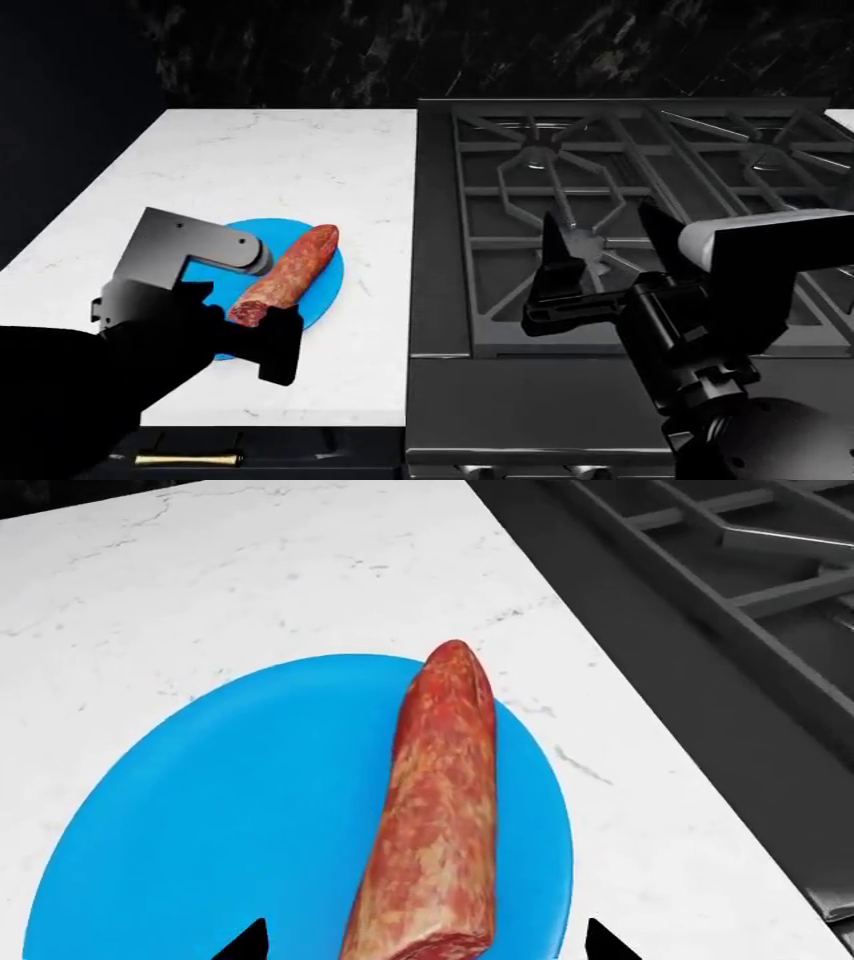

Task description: Frozen meat rests on a plate on the counter. Retrieve the meat and place it in a pot on a burner. Then turn the burner on.

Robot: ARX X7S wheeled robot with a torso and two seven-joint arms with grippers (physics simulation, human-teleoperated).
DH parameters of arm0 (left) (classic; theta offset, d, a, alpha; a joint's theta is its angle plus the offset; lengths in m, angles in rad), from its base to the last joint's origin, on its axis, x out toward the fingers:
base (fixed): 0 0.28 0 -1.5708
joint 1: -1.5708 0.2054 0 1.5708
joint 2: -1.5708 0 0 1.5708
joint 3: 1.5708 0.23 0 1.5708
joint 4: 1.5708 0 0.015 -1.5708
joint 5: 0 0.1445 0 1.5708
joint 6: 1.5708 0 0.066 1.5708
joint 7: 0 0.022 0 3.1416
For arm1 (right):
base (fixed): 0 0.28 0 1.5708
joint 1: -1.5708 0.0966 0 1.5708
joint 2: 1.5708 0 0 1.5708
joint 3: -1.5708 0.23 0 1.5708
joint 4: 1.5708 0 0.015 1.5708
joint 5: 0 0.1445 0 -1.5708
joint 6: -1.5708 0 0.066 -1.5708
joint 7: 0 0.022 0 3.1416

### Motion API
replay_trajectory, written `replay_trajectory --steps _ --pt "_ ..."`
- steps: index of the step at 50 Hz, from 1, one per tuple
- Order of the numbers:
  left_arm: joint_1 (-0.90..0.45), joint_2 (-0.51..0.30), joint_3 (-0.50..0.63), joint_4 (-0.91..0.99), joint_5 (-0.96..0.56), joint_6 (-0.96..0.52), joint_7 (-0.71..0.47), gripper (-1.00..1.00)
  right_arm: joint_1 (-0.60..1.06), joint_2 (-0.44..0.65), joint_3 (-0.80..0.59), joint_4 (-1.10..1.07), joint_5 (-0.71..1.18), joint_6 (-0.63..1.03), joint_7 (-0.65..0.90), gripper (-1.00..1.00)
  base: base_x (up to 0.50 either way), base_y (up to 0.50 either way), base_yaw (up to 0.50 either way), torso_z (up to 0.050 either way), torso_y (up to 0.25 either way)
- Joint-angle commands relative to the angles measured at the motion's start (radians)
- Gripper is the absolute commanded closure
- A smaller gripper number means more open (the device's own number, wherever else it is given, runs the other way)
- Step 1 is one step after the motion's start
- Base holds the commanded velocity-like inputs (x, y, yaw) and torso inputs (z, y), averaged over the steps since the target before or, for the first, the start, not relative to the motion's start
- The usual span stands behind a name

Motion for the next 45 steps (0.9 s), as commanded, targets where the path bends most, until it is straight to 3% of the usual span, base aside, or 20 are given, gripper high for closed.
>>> replay_trajectory --steps 1,45 --pt "-0.024 0.002 0.048 -0.044 0.061 -0.003 0.050 -1.00 -0.003 0.000 -0.011 0.011 -0.012 -0.008 -0.007 -1.00 0.00 0.00 0.00 0.000 0.000" --pt "-0.019 -0.006 0.136 -0.094 0.171 0.059 0.164 -1.00 -0.013 0.006 -0.029 0.041 -0.036 -0.038 -0.023 -1.00 0.00 0.00 0.00 0.000 0.000"
